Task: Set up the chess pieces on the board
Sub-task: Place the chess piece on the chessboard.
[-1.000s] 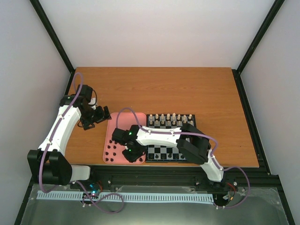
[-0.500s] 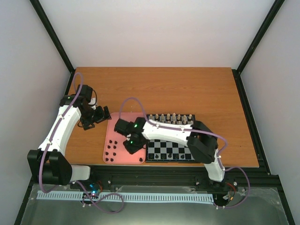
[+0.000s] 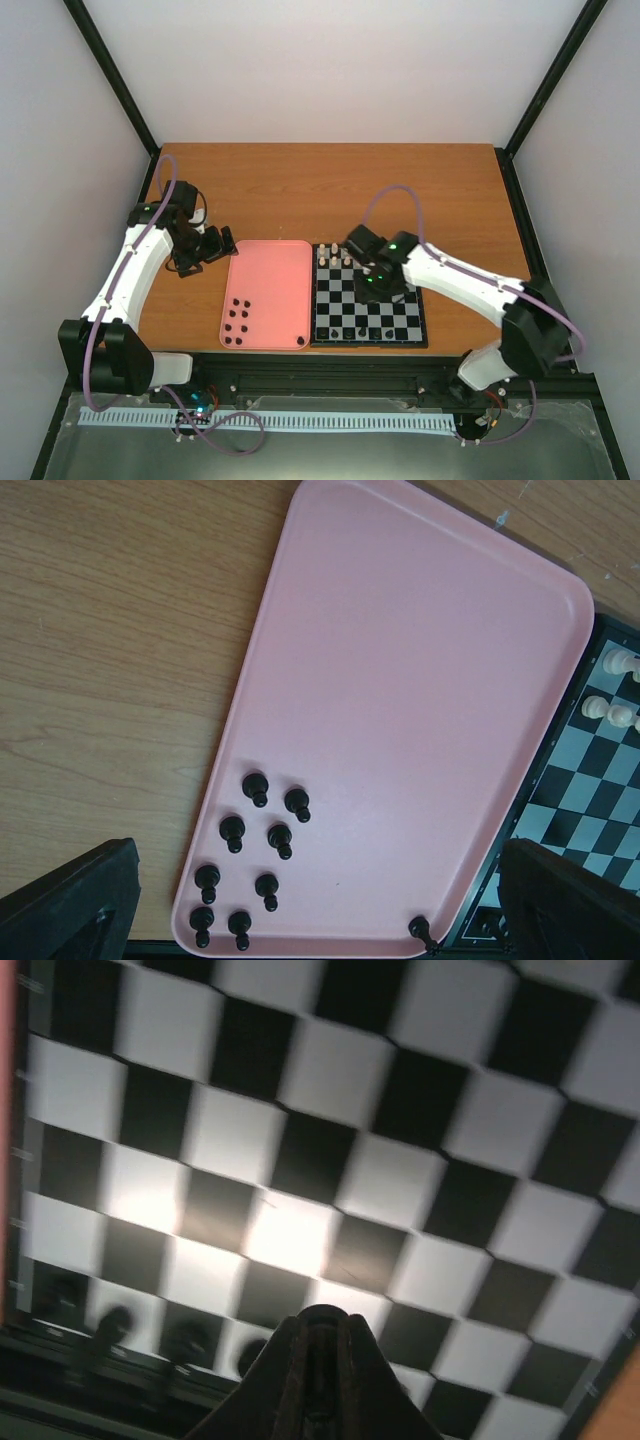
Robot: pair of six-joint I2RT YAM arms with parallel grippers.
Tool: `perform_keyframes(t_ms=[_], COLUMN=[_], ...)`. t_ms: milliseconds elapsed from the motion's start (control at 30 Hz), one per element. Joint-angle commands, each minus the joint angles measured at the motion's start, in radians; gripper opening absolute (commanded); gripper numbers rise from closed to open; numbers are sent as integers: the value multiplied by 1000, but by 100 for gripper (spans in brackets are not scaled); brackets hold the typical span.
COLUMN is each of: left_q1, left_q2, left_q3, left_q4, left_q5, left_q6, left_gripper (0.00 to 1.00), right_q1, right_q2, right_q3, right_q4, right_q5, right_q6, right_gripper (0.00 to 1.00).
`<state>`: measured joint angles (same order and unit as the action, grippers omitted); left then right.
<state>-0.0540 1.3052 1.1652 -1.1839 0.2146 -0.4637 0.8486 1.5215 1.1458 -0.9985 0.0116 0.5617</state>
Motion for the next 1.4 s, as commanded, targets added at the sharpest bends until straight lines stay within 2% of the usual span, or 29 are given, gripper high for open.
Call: perform_keyframes(t_ms=[0, 200, 433, 1367], left_q1=[5, 4, 4, 4], left_q2=[-1, 14, 16, 16], left_q3=[6, 11, 10, -1], left_q4=[6, 9, 9, 9], left_q5=[22, 30, 34, 25], left_q6=[22, 23, 23, 26], left_gripper=[100, 100, 100, 100], right_q1=[-71, -126, -127, -129], right_q2=[-148, -268, -311, -240], right_q3=[-140, -295, -380, -428], right_q4=[-57, -38, -25, 18], right_q5=[32, -19, -52, -23], right_q6=[39, 80, 105, 96], right_gripper=[3, 3, 3, 3])
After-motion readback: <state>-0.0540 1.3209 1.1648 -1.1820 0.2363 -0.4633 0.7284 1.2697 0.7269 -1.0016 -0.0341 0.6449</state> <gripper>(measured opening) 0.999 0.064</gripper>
